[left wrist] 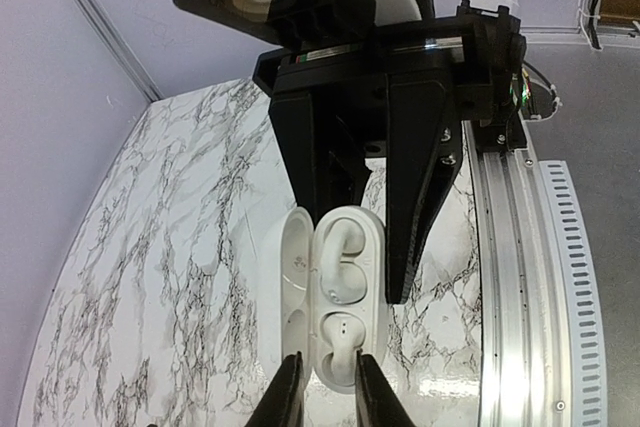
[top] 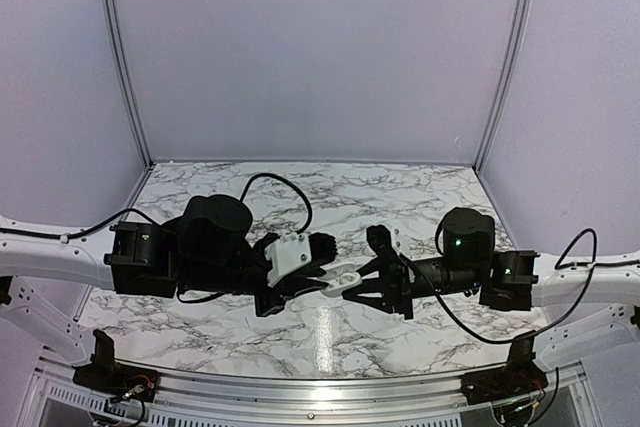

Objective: Insert the wireless bluetooth earbuds into the charging case
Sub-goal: Adjust the left earbud in the left side groove of the charging case.

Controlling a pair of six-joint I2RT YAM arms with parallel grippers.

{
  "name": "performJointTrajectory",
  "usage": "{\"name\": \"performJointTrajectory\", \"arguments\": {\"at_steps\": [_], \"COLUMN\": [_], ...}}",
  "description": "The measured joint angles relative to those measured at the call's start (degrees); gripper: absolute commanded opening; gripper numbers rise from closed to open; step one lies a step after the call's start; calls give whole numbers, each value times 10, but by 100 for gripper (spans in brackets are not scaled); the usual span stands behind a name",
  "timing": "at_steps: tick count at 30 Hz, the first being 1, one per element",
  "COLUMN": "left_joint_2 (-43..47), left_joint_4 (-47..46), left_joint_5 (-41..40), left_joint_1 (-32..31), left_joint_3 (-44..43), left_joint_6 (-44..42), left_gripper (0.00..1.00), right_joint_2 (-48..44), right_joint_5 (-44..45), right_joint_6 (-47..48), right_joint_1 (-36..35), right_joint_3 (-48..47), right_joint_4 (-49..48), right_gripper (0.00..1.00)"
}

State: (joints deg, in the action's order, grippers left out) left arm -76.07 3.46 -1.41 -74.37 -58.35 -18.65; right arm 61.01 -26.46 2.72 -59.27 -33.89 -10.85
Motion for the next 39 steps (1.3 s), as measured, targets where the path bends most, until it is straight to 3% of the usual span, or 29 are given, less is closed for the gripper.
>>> {"name": "performJointTrajectory", "arguments": {"at_steps": [18,32,39], "left_joint_2": [-11,-13,-14], "left_joint_4": [4,15,31], "left_joint_5": [3,10,23], "left_joint_1": [0,0,0], "left_joint_3": [0,0,-7], "left_joint_6": [0,-8,-12], "left_gripper": [22,1,0], "right_joint_2": [0,1,1], "right_joint_5": [-1,-16,-26], "right_joint_6": [2,6,14], "right_joint_1": [0,0,0], "right_joint_3": [0,0,0], "right_joint_4": [3,10,19], "right_gripper": [0,0,0]}}
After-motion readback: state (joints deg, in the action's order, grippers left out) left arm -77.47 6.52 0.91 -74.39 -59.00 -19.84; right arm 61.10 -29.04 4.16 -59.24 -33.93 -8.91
